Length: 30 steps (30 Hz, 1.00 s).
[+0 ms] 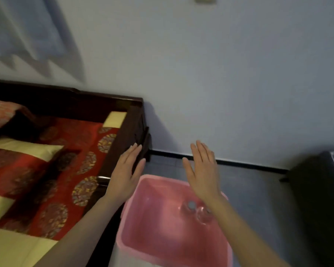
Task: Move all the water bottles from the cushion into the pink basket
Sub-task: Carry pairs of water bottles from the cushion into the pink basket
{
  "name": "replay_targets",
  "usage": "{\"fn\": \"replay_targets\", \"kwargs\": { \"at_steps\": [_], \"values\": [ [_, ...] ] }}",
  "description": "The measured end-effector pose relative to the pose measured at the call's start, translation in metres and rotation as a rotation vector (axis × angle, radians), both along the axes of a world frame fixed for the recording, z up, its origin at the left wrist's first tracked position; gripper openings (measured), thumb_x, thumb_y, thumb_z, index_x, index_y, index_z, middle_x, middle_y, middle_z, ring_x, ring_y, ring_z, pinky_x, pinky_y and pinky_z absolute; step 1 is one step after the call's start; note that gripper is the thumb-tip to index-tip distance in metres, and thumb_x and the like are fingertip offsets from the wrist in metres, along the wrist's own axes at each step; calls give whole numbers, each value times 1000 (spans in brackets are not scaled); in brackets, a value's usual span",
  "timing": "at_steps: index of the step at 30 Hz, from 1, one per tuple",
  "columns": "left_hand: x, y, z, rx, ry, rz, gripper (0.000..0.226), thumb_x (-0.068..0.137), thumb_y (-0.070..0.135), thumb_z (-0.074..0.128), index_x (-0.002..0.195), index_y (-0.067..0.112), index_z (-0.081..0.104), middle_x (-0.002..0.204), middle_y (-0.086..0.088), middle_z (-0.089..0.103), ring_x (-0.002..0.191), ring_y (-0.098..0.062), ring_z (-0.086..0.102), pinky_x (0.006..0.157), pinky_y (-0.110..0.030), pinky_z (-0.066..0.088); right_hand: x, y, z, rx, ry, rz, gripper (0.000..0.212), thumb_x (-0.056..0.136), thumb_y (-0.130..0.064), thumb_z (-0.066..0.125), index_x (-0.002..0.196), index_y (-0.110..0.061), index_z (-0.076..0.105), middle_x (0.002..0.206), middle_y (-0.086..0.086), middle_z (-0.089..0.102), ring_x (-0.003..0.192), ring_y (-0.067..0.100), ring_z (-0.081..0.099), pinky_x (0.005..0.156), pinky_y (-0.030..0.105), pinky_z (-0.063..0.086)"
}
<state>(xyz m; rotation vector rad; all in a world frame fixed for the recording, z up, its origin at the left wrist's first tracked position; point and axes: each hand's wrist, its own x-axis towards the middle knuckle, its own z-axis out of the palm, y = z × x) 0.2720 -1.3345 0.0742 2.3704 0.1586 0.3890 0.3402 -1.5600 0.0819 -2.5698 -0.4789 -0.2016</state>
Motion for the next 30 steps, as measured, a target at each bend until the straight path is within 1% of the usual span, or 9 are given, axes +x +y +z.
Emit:
{"fn": "replay_targets", "kwargs": {
  "at_steps": [3, 5, 10, 16, 18, 21, 23, 26, 30],
  "values": [
    [-22, 53, 67, 43, -127, 175, 52, 97, 41, 39, 142, 16, 43, 149, -1, 39, 140, -14, 32, 114, -24, 21, 2, 57, 65, 51, -67, 80, 68, 95, -51, 21, 143, -8, 41, 153, 11, 34, 142, 27, 26, 117, 46, 20],
    [-54, 92, 103, 50, -188, 271, 51, 100, 41, 38, 146, 20, 37, 148, 8, 34, 142, -12, 27, 115, -33, 24, -8, 96, 99, 97, -104, 154, 68, 95, -54, 19, 145, -12, 37, 156, 7, 29, 145, 23, 21, 119, 43, 16],
    [-173, 188, 159, 116, -245, 510, 55, 98, 47, 33, 149, 29, 25, 149, 19, 21, 144, -9, 18, 115, -33, 21, -58, 193, 152, 147, -200, 346, 64, 96, -53, 24, 149, -17, 30, 158, 0, 23, 146, 16, 14, 120, 41, 14],
    [-350, 309, 192, 157, -300, 776, 55, 98, 42, 39, 144, 11, 38, 149, -10, 40, 138, -25, 36, 110, -34, 25, -157, 327, 177, 174, -245, 505, 59, 97, -47, 37, 146, -15, 33, 156, 4, 27, 145, 17, 18, 119, 42, 15],
    [-413, 354, 198, 137, -290, 847, 57, 97, 42, 43, 143, 8, 39, 146, -16, 43, 135, -29, 39, 110, -41, 28, -195, 372, 179, 198, -261, 538, 59, 97, -46, 41, 146, -15, 34, 155, 4, 29, 144, 18, 21, 119, 42, 18],
    [-497, 405, 200, 140, -255, 948, 51, 95, 21, 52, 142, 7, 39, 143, -20, 45, 131, -36, 43, 106, -36, 30, -244, 426, 177, 248, -183, 568, 61, 94, -44, 50, 147, -20, 32, 157, -2, 26, 143, 16, 21, 115, 41, 25],
    [-541, 427, 197, 123, -240, 1008, 53, 93, 15, 56, 142, 5, 40, 142, -17, 46, 131, -29, 44, 102, -29, 28, -272, 457, 171, 273, -88, 589, 64, 91, -42, 57, 147, -22, 32, 156, -5, 25, 142, 14, 23, 110, 38, 29],
    [-593, 457, 186, 56, -235, 1051, 56, 91, 13, 58, 143, 9, 39, 142, -12, 47, 127, -17, 43, 101, -28, 30, -308, 502, 159, 310, 52, 629, 67, 87, -39, 65, 144, -23, 35, 153, -3, 31, 139, 15, 30, 110, 38, 30],
    [-633, 516, 161, -32, -216, 1118, 57, 93, 18, 56, 146, 16, 34, 145, -8, 45, 133, -21, 43, 103, -32, 33, -337, 575, 149, 318, 177, 635, 65, 84, -38, 68, 141, -25, 40, 150, -2, 37, 136, 17, 35, 110, 40, 32]
  ]
}}
